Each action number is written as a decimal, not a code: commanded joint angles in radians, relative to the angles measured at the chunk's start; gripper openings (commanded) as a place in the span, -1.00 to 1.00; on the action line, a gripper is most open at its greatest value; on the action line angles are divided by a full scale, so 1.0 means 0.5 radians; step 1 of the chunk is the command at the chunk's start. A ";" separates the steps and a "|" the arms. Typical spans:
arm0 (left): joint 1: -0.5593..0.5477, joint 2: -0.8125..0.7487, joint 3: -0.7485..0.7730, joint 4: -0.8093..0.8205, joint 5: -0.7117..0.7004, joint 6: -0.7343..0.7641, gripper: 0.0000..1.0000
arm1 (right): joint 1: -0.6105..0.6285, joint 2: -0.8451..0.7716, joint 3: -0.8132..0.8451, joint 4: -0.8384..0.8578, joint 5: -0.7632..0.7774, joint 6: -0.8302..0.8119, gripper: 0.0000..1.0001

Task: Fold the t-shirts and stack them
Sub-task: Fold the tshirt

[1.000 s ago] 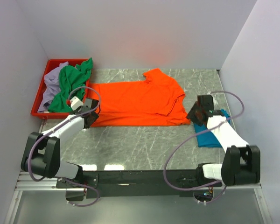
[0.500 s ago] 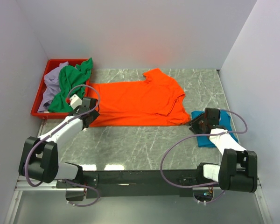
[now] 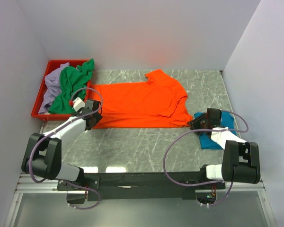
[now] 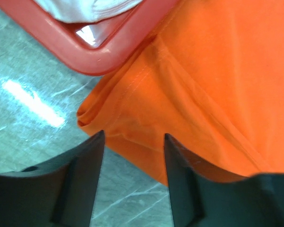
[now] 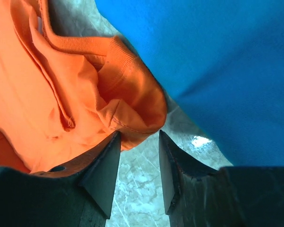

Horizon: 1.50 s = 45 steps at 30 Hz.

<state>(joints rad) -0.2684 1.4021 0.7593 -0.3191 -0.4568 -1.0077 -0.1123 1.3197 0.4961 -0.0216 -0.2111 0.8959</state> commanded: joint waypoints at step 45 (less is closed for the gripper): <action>0.104 -0.389 -0.301 -0.180 -0.151 -0.144 -0.99 | -0.079 -0.556 0.260 -0.812 0.293 -0.420 -1.00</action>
<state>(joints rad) -0.2211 1.2766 0.6266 -0.3370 -0.5198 -1.0534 -0.1299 1.1023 0.6022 -0.3508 -0.1123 0.7044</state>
